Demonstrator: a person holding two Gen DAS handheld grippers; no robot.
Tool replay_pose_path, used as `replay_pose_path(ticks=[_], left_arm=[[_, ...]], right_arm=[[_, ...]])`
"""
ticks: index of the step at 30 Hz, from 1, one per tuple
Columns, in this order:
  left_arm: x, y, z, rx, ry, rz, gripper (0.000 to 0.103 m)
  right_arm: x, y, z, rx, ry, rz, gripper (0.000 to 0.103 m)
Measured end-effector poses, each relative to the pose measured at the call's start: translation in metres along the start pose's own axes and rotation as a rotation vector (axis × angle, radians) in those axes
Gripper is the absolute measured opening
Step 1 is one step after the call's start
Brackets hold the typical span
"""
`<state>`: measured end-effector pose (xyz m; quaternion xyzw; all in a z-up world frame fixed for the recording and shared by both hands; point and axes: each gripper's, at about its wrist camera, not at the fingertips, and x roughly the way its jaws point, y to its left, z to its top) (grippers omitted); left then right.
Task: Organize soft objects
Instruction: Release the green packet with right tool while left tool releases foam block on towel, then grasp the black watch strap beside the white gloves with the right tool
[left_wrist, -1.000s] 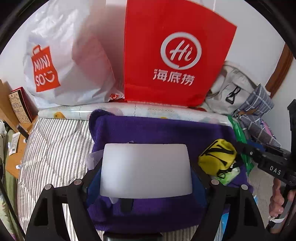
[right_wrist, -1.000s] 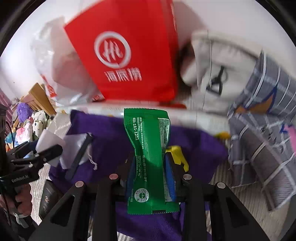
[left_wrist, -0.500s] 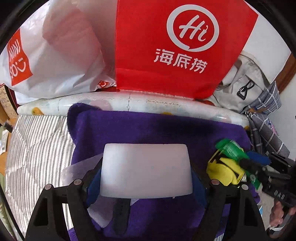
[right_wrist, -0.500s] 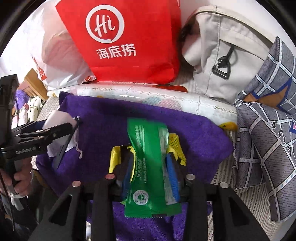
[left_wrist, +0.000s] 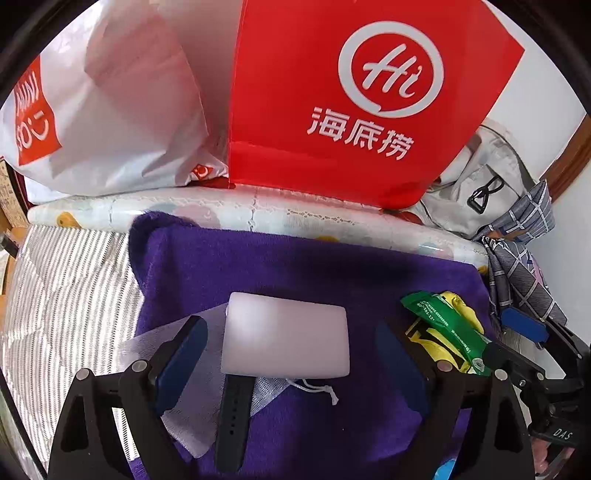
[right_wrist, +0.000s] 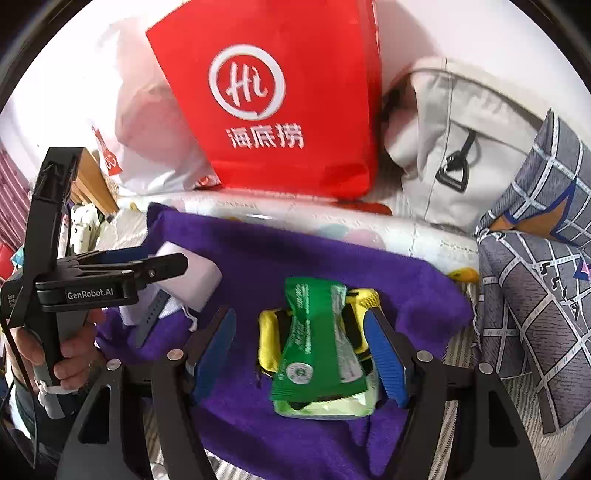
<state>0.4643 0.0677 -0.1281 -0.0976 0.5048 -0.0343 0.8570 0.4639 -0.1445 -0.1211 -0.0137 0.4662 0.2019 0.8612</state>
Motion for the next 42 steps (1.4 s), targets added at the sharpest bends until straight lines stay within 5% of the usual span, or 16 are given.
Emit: replay_pose_path(ticks=[8, 13, 17, 25, 30, 42], left_arm=[[-0.02, -0.002, -0.002, 0.034, -0.046, 0.075, 0.092], [-0.033, -0.011, -0.005, 0.061, -0.052, 0.07, 0.092], [-0.063, -0.021, -0.018, 0.096, -0.108, 0.064, 0.092], [-0.109, -0.007, -0.07, 0.098, -0.116, 0.024, 0.092], [-0.138, 0.012, -0.112, 0.101, -0.134, 0.083, 0.092], [-0.163, 0.054, -0.187, 0.02, -0.149, 0.053, 0.092]], right_arm=[[-0.028, 0.019, -0.011, -0.001, -0.064, -0.002, 0.071], [-0.055, 0.032, -0.05, 0.018, -0.037, -0.009, 0.07], [-0.074, 0.051, -0.096, 0.028, -0.004, 0.006, 0.049], [-0.106, 0.097, -0.171, 0.019, 0.014, 0.021, 0.042], [-0.098, 0.127, -0.208, 0.007, 0.066, 0.06, 0.024], [-0.07, 0.136, -0.236, 0.038, 0.082, -0.052, 0.024]])
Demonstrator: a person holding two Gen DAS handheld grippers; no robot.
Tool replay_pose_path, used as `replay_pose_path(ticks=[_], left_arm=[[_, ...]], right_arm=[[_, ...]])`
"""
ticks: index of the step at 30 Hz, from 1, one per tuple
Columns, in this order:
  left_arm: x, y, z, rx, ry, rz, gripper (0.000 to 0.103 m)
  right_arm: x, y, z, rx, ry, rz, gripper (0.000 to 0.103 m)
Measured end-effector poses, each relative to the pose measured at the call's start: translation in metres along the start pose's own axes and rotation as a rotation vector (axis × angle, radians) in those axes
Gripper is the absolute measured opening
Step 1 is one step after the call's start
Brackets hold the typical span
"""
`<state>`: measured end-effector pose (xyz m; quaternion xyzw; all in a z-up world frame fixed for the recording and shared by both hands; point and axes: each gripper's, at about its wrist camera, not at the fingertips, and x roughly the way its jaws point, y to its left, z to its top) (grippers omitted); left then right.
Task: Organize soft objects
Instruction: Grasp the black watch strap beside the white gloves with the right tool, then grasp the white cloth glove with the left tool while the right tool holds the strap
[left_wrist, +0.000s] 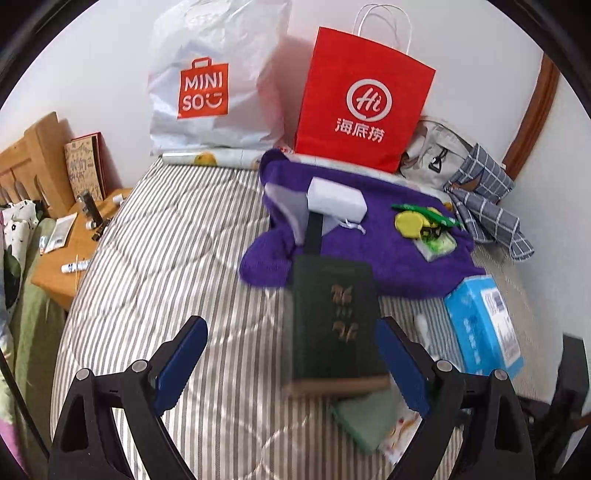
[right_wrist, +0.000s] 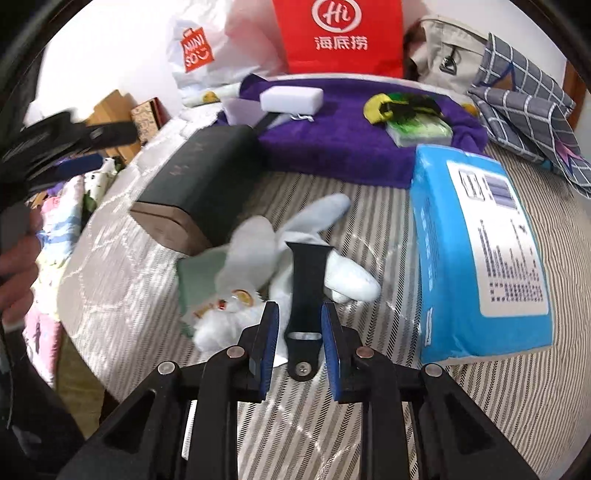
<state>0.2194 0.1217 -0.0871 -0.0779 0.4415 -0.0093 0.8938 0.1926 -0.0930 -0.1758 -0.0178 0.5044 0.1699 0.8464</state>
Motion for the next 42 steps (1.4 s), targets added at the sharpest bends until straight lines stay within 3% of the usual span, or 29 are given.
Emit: replay_pose_path(ticks=[5, 10, 12, 13, 22, 34, 42], left_arm=[[0.003, 0.005, -0.018, 0.003, 0.017, -0.02, 0.092], [0.004, 0.007, -0.024, 0.008, 0.02, -0.031, 0.092], [0.003, 0.006, -0.024, 0.014, 0.017, -0.032, 0.092], [0.003, 0.006, -0.025, 0.018, 0.016, -0.032, 0.092], [-0.002, -0.004, -0.033, 0.052, 0.016, -0.031, 0.092], [-0.006, -0.053, -0.071, 0.144, 0.032, -0.106, 0.091], [-0.002, -0.095, -0.096, 0.205, 0.051, -0.145, 0.087]], right_arm=[[0.013, -0.003, 0.001, 0.014, 0.009, -0.014, 0.025], [0.028, -0.004, 0.008, 0.013, 0.026, -0.03, 0.035], [0.029, -0.003, 0.008, 0.007, 0.017, -0.029, 0.033], [0.029, -0.003, 0.008, -0.003, 0.012, -0.025, 0.02], [-0.005, -0.009, 0.003, -0.005, -0.061, -0.011, 0.02], [-0.052, -0.023, -0.04, 0.014, -0.135, 0.034, 0.02], [-0.064, -0.052, -0.077, 0.032, -0.14, -0.004, 0.02]])
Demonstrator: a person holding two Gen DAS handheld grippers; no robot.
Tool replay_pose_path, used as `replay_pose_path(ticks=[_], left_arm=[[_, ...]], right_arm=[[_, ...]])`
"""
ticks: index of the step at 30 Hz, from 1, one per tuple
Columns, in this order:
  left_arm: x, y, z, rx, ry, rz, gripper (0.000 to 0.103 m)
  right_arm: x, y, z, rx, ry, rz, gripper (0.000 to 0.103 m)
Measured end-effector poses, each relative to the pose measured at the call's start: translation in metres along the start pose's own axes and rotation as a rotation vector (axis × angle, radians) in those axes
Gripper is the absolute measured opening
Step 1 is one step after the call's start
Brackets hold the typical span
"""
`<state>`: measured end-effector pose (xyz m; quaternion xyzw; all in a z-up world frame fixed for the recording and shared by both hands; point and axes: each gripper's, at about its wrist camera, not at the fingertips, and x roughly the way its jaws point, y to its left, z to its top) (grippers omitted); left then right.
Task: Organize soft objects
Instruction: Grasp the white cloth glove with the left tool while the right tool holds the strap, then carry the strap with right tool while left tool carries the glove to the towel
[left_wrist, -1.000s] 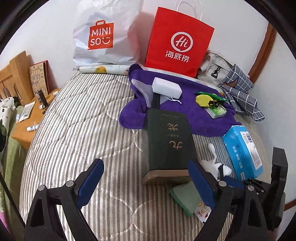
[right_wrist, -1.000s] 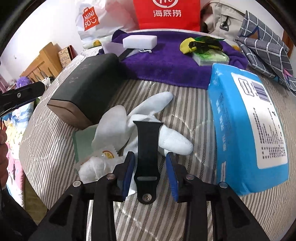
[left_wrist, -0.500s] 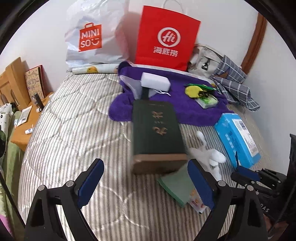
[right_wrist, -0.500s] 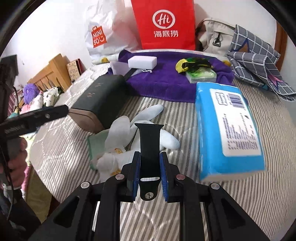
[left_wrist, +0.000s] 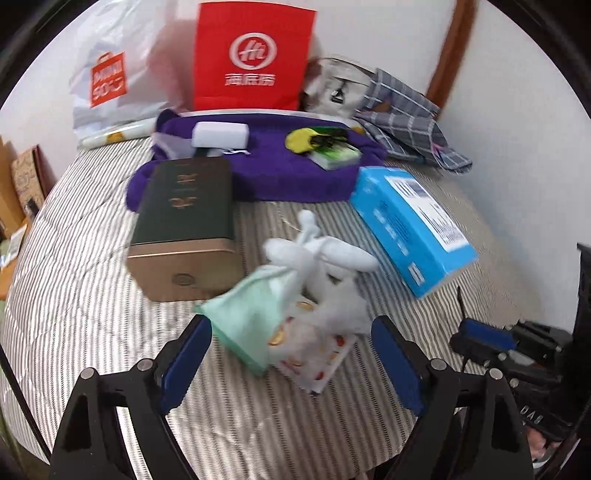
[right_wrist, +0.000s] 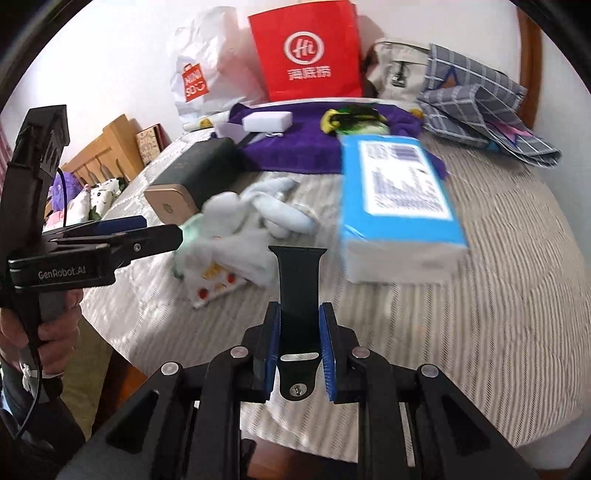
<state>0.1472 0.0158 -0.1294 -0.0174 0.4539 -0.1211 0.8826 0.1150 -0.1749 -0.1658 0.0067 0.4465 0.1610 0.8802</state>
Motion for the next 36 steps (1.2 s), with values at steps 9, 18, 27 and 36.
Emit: replay_pose_path(ticks=[9, 18, 27, 36], left_arm=[[0.025, -0.019, -0.003, 0.027, 0.053, 0.038, 0.068], [0.039, -0.021, -0.005, 0.029, 0.087, 0.065, 0.028], [0.018, -0.012, 0.001, -0.004, 0.047, 0.047, 0.025], [-0.007, -0.002, 0.005, -0.034, 0.002, 0.035, 0.025]], right_arm=[[0.0, -0.04, -0.013, 0.071, -0.002, -0.052, 0.02], [0.007, -0.045, -0.013, 0.074, -0.001, -0.07, 0.02], [0.007, -0.041, -0.009, 0.06, -0.005, -0.071, 0.02], [-0.008, -0.035, -0.006, 0.055, -0.034, -0.07, 0.02]])
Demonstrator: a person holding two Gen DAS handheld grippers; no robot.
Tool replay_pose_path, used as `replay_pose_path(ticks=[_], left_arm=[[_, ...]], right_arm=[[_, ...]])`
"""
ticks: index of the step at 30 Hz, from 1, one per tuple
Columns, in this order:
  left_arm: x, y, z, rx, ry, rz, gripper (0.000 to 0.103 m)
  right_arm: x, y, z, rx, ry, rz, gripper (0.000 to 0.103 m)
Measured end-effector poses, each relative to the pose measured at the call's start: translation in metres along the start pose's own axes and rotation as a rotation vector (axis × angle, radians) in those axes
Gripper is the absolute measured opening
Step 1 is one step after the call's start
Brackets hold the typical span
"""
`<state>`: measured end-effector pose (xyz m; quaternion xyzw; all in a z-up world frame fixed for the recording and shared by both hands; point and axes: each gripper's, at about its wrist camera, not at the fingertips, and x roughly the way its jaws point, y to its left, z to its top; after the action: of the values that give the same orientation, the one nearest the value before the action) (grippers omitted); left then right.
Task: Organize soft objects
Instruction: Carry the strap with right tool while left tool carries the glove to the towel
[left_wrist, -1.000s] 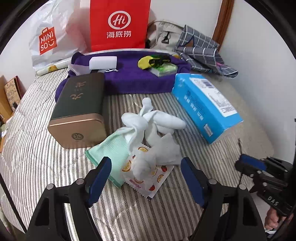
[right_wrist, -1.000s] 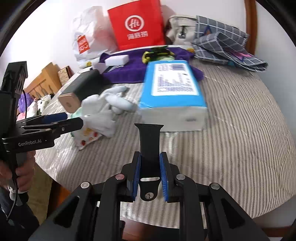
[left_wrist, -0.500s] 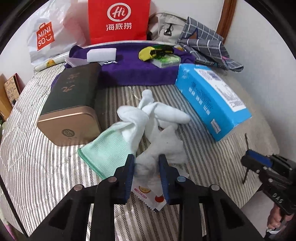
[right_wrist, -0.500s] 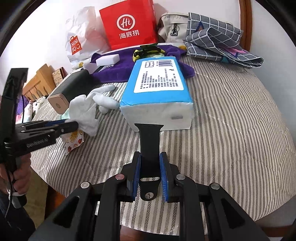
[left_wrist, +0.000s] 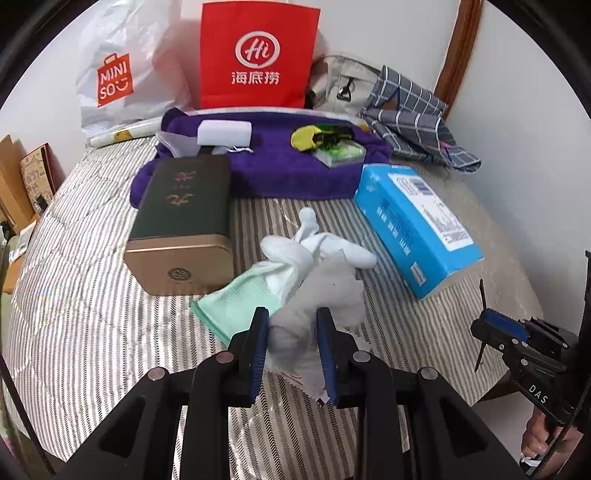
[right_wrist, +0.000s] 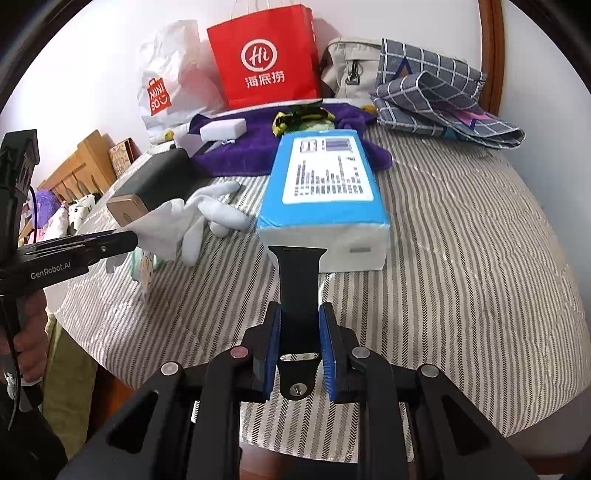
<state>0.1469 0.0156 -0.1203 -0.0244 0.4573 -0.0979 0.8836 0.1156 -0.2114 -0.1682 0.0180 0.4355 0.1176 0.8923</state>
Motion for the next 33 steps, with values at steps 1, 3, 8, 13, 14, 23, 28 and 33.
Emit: replay_pose_path(ticks=[1, 3, 8, 13, 14, 23, 28, 33], left_arm=[[-0.003, 0.003, 0.001, -0.011, -0.004, -0.007, 0.025], [-0.007, 0.006, 0.003, -0.03, -0.009, -0.012, 0.024], [-0.021, 0.014, 0.011, -0.046, -0.04, -0.012, 0.023], [-0.031, 0.018, 0.019, -0.06, -0.058, -0.01, 0.023], [-0.032, 0.019, 0.022, -0.065, -0.062, -0.005, 0.023], [-0.029, 0.038, 0.062, -0.114, -0.077, 0.03, 0.023], [-0.019, 0.048, 0.091, -0.128, -0.083, 0.041, 0.023], [-0.001, 0.058, 0.121, -0.136, -0.076, 0.051, 0.023]], right_arm=[[-0.002, 0.0, 0.001, 0.0, -0.004, 0.0, 0.02], [-0.007, -0.001, 0.004, -0.002, -0.012, -0.001, 0.02], [-0.017, 0.001, 0.014, -0.004, -0.031, -0.002, 0.02], [-0.024, 0.004, 0.027, -0.011, -0.044, 0.021, 0.02], [-0.025, 0.004, 0.031, -0.012, -0.047, 0.028, 0.02], [-0.022, 0.005, 0.086, -0.033, -0.07, 0.093, 0.02], [-0.008, 0.007, 0.128, -0.052, -0.074, 0.114, 0.02], [0.014, 0.004, 0.167, -0.056, -0.066, 0.132, 0.02]])
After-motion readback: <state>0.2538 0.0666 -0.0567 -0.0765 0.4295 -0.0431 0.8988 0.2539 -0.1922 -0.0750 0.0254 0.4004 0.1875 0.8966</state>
